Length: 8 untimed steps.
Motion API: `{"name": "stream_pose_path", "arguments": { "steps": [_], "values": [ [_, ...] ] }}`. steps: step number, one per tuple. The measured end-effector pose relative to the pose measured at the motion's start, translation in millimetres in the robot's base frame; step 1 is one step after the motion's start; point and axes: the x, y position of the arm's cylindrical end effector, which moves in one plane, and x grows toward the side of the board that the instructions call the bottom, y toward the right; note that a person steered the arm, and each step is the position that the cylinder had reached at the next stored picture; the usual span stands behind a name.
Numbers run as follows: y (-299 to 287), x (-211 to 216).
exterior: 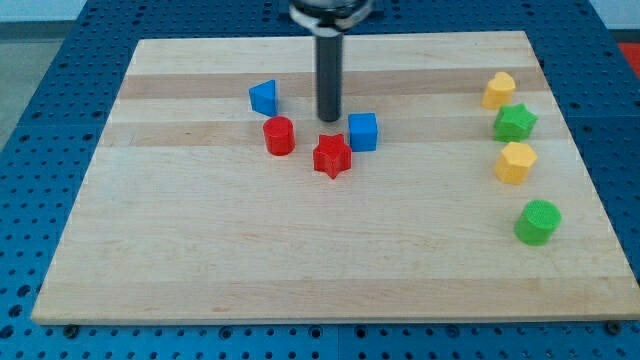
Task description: Slide the blue cube to the right a bit
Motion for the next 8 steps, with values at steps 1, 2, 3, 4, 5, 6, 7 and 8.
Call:
{"name": "stream_pose_path", "arguments": {
  "steps": [1, 2, 3, 4, 5, 6, 7, 8],
  "values": [
    [8, 35],
    [12, 52],
    [42, 41],
    [49, 8],
    [76, -10],
    [58, 13],
    [91, 38],
    [124, 10]
  ]
}}
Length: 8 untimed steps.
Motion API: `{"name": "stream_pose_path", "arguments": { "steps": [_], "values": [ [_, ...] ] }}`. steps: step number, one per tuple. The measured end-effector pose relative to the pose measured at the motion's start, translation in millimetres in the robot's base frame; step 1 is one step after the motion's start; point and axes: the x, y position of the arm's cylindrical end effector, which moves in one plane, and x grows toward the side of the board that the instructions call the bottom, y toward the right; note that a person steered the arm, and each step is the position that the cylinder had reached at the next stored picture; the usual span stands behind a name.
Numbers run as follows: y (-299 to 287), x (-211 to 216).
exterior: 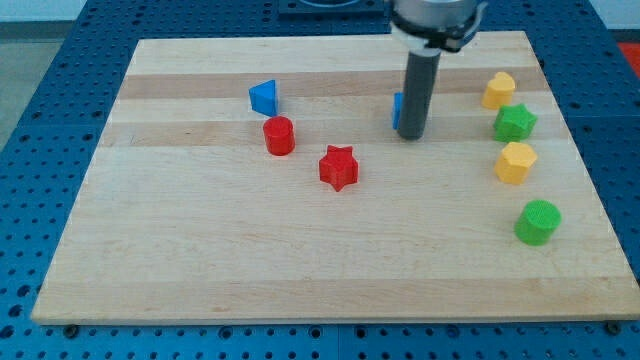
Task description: Slide the blue cube to the right a bit
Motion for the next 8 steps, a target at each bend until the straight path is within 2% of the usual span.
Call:
{"name": "stream_pose_path", "arguments": {
  "steps": [1, 3, 5, 6, 7, 8],
  "values": [
    [-7, -35],
    [-75, -50],
    [10, -103],
    [41, -103],
    [-5, -84],
    [23, -66]
  ]
}}
